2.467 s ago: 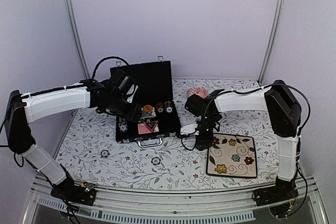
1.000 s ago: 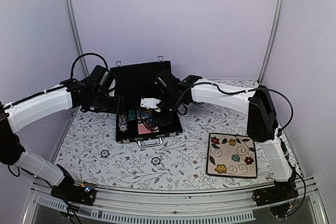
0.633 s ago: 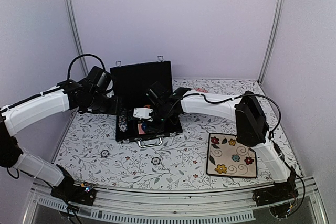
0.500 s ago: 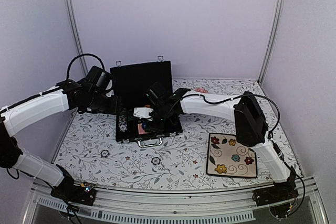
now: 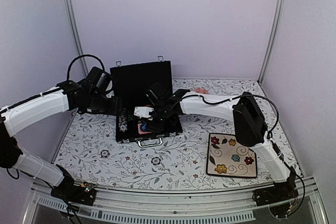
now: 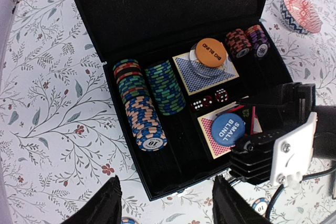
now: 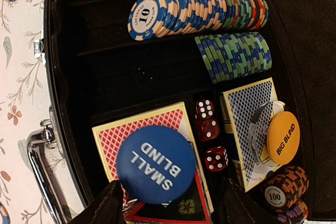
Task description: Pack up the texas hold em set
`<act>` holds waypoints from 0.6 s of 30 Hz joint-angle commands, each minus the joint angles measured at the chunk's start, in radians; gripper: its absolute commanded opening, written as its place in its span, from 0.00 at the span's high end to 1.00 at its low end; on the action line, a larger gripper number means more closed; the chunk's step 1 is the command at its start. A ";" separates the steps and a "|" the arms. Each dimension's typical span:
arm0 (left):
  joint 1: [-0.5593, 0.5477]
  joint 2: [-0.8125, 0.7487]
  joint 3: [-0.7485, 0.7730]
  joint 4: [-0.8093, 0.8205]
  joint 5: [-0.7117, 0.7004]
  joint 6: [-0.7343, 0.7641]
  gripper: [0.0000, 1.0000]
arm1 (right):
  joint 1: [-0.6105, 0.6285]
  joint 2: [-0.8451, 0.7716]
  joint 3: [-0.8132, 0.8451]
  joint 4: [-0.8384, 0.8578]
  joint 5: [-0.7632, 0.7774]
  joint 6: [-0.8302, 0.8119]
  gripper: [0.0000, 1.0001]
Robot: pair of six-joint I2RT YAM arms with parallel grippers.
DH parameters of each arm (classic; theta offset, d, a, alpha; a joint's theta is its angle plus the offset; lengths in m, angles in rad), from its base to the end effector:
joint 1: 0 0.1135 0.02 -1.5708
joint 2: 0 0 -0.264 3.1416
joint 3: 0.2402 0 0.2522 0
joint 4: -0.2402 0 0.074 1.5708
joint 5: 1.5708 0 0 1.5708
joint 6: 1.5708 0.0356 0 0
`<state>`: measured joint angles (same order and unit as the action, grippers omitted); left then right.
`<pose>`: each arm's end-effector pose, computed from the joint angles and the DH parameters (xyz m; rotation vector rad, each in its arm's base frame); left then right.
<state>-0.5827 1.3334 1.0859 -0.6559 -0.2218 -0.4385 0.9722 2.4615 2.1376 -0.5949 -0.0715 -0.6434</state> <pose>0.2359 -0.1461 0.2829 0.0822 2.4504 -0.1770 0.3039 0.4500 0.1714 -1.8281 1.7061 0.2265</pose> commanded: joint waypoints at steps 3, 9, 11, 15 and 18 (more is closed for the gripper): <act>0.014 0.005 -0.023 0.008 0.007 -0.004 0.40 | -0.001 -0.021 0.020 0.008 -0.006 0.033 0.34; 0.014 0.022 -0.039 0.009 0.067 0.015 0.40 | -0.002 -0.196 -0.066 -0.009 -0.089 0.053 0.31; 0.012 0.034 -0.042 0.004 0.092 0.028 0.40 | -0.002 -0.256 -0.127 -0.012 -0.108 0.049 0.30; 0.008 0.056 -0.048 0.002 0.158 0.058 0.42 | -0.010 -0.378 -0.270 -0.011 -0.128 0.044 0.29; -0.003 0.068 -0.049 0.001 0.201 0.078 0.43 | -0.040 -0.465 -0.382 -0.008 -0.151 0.049 0.29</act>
<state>-0.5819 1.3834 1.0481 -0.6537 -0.1040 -0.4038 0.9665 2.1056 1.8759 -0.6010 -0.1711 -0.6056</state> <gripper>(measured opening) 0.578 0.709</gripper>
